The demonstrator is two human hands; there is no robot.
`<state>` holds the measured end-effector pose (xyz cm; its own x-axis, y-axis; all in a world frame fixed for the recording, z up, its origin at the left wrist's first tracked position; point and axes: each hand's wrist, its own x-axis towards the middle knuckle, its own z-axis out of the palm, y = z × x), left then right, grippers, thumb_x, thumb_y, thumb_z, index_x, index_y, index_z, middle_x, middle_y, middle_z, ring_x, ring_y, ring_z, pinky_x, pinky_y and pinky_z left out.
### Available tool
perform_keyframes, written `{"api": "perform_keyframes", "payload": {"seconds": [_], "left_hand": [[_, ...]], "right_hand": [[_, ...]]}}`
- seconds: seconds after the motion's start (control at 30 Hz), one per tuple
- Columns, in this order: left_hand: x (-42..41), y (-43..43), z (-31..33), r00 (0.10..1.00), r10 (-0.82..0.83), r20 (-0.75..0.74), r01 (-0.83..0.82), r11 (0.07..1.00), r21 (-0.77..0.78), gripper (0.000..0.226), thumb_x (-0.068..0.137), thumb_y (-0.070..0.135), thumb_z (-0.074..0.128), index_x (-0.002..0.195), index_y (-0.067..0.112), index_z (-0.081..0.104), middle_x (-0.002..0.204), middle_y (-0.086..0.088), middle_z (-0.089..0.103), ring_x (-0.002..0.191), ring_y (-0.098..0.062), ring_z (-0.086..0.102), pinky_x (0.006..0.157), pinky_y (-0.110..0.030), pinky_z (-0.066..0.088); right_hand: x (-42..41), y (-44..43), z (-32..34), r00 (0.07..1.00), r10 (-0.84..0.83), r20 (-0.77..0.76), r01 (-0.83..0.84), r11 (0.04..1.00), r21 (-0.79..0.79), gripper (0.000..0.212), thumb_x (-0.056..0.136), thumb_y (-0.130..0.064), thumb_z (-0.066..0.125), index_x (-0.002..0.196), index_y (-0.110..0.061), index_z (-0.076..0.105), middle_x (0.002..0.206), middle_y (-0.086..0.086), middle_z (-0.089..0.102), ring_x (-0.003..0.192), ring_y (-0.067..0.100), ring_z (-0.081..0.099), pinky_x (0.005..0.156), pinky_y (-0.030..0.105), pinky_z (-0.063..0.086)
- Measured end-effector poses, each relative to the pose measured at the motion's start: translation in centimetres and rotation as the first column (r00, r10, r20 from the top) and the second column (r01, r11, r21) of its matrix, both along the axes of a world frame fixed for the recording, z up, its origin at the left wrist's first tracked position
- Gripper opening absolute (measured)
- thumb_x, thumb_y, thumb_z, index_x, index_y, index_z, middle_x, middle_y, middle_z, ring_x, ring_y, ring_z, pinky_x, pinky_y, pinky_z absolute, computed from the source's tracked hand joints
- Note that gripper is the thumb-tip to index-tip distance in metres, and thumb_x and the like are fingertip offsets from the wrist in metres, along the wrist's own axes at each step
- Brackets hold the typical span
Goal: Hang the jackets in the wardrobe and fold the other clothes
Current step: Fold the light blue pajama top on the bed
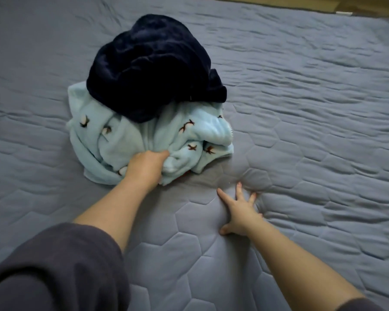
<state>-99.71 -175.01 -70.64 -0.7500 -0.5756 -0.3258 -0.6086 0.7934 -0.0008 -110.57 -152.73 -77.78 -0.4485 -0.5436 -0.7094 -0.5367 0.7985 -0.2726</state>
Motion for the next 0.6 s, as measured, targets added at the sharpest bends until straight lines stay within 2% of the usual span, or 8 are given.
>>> {"api": "perform_keyframes", "payload": {"seconds": [0.1, 0.17, 0.23, 0.3, 0.37, 0.43, 0.53, 0.6], "left_hand": [[1.7, 2.3, 2.2, 1.000, -0.017, 0.005, 0.016, 0.987, 0.160, 0.040, 0.077, 0.006, 0.057, 0.114, 0.021, 0.053, 0.106, -0.013, 0.063, 0.098, -0.034, 0.058, 0.066, -0.032, 0.037], [2.6, 3.3, 4.4, 1.000, 0.004, -0.023, 0.003, 0.957, 0.289, 0.040, 0.074, 0.003, 0.055, 0.110, 0.020, 0.056, 0.100, -0.010, 0.063, 0.093, -0.031, 0.059, 0.064, -0.031, 0.038], [3.6, 4.0, 6.9, 1.000, 0.015, -0.011, -0.009, 0.926, 0.378, 0.037, 0.074, 0.000, 0.053, 0.106, 0.018, 0.057, 0.094, -0.006, 0.063, 0.090, -0.027, 0.058, 0.063, -0.031, 0.039], [4.5, 4.9, 9.5, 0.999, 0.001, 0.044, -0.021, 0.896, 0.443, 0.035, 0.074, -0.001, 0.051, 0.104, 0.017, 0.058, 0.087, 0.000, 0.061, 0.085, -0.022, 0.057, 0.061, -0.029, 0.040], [5.3, 6.1, 12.5, 0.995, 0.002, 0.095, -0.050, 0.863, 0.503, 0.035, 0.074, -0.002, 0.051, 0.099, 0.021, 0.058, 0.079, 0.007, 0.056, 0.078, -0.017, 0.055, 0.055, -0.024, 0.038], [5.9, 7.3, 16.0, 0.994, 0.010, 0.111, -0.070, 0.830, 0.553, 0.032, 0.073, -0.001, 0.050, 0.092, 0.024, 0.057, 0.079, 0.005, 0.057, 0.077, -0.014, 0.053, 0.057, -0.024, 0.039], [6.2, 8.5, 22.8, 0.996, -0.001, 0.091, -0.055, 0.786, 0.615, 0.026, 0.071, 0.003, 0.055, 0.089, 0.022, 0.059, 0.089, -0.007, 0.065, 0.081, -0.017, 0.056, 0.067, -0.035, 0.048], [6.3, 8.9, 28.1, 0.996, -0.042, 0.083, -0.016, 0.798, 0.603, 0.025, 0.071, 0.006, 0.060, 0.087, 0.025, 0.061, 0.095, -0.010, 0.068, 0.083, -0.019, 0.059, 0.074, -0.041, 0.051]], "right_hand": [[-1.0, 1.4, 1.5, 0.999, 0.020, 0.045, -0.017, 0.997, -0.074, 0.104, 0.072, -0.035, 0.080, 0.150, -0.041, 0.011, 0.158, 0.005, -0.019, 0.143, 0.044, -0.010, 0.116, 0.051, 0.015], [-1.0, 3.1, 2.8, 0.997, 0.000, 0.076, 0.012, 0.988, -0.155, 0.103, 0.071, -0.033, 0.081, 0.151, -0.029, 0.017, 0.161, 0.007, -0.001, 0.147, 0.030, 0.004, 0.116, 0.032, 0.014], [-0.1, 4.8, 4.7, 0.992, -0.067, 0.106, 0.088, 0.975, -0.205, 0.103, 0.070, -0.028, 0.082, 0.151, -0.025, 0.019, 0.159, 0.004, 0.015, 0.145, 0.018, 0.018, 0.111, 0.021, 0.019], [1.1, 5.9, 6.8, 0.990, -0.106, 0.097, 0.126, 0.961, -0.244, 0.104, 0.071, -0.026, 0.081, 0.152, -0.026, 0.015, 0.157, 0.002, 0.020, 0.141, 0.017, 0.026, 0.109, 0.021, 0.025], [2.2, 6.1, 9.5, 0.991, -0.100, 0.090, 0.121, 0.952, -0.281, 0.105, 0.074, -0.026, 0.078, 0.152, -0.028, 0.007, 0.157, 0.002, 0.016, 0.140, 0.020, 0.029, 0.108, 0.028, 0.031], [3.0, 5.9, 12.9, 0.993, -0.081, 0.086, 0.105, 0.937, -0.334, 0.106, 0.076, -0.025, 0.076, 0.151, -0.033, 0.001, 0.156, 0.002, 0.015, 0.136, 0.023, 0.033, 0.103, 0.033, 0.040], [3.9, 5.5, 18.7, 0.989, -0.105, 0.100, 0.138, 0.888, -0.438, 0.106, 0.078, -0.020, 0.073, 0.150, -0.038, -0.002, 0.148, 0.004, 0.019, 0.127, 0.024, 0.040, 0.093, 0.032, 0.047], [4.0, 5.4, 23.2, 0.987, -0.116, 0.110, 0.155, 0.857, -0.491, 0.100, 0.079, -0.019, 0.071, 0.149, -0.040, 0.002, 0.143, 0.004, 0.023, 0.119, 0.024, 0.046, 0.083, 0.028, 0.047]]}}
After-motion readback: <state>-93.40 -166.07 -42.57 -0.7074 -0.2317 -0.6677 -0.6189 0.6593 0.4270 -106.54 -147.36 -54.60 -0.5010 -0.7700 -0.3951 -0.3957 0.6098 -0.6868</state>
